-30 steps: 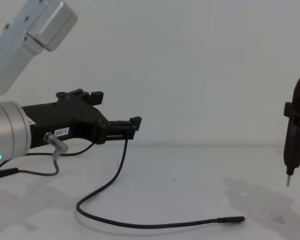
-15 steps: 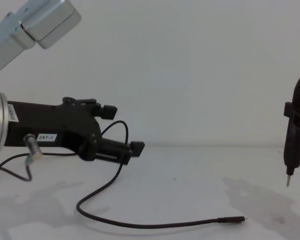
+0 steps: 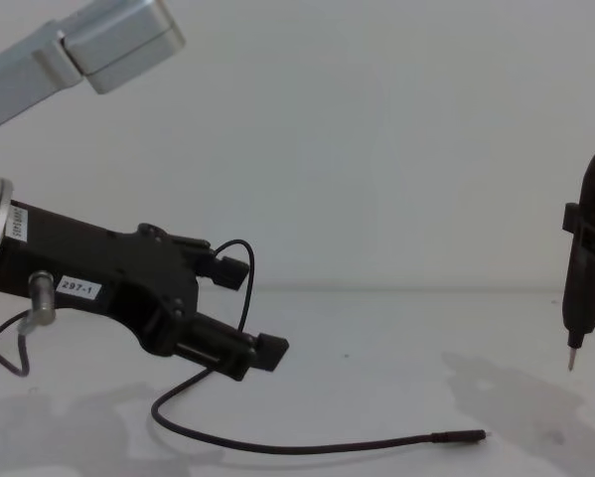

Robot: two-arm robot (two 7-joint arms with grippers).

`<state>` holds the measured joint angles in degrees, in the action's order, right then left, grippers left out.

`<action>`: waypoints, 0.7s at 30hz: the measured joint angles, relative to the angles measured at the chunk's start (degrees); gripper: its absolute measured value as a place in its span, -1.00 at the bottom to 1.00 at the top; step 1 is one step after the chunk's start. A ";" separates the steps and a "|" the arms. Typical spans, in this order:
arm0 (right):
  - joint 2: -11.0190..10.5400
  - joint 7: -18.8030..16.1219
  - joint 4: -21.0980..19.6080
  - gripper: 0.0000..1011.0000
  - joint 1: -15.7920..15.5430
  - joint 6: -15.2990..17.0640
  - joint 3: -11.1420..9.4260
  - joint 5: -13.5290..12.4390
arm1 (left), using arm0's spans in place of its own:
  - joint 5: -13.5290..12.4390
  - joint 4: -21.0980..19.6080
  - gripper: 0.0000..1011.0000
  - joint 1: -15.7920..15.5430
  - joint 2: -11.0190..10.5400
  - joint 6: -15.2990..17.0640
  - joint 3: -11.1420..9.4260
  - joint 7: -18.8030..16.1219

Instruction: Pick up the data cable with the one hand.

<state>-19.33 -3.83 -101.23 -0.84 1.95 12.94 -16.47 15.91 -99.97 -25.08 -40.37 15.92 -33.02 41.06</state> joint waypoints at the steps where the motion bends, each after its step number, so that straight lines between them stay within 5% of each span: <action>1: 0.00 0.00 0.00 -0.47 0.01 0.00 0.00 0.00 | 0.07 -0.01 0.98 -0.17 0.00 0.44 -0.14 0.20; 21: 0.00 0.00 0.00 -0.47 0.00 0.00 0.00 0.00 | 0.28 2.71 0.98 -3.87 3.20 8.55 -4.68 1.48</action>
<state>-19.33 -3.83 -101.23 -0.84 1.95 12.94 -16.47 16.19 -97.26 -28.95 -37.17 24.47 -37.70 42.54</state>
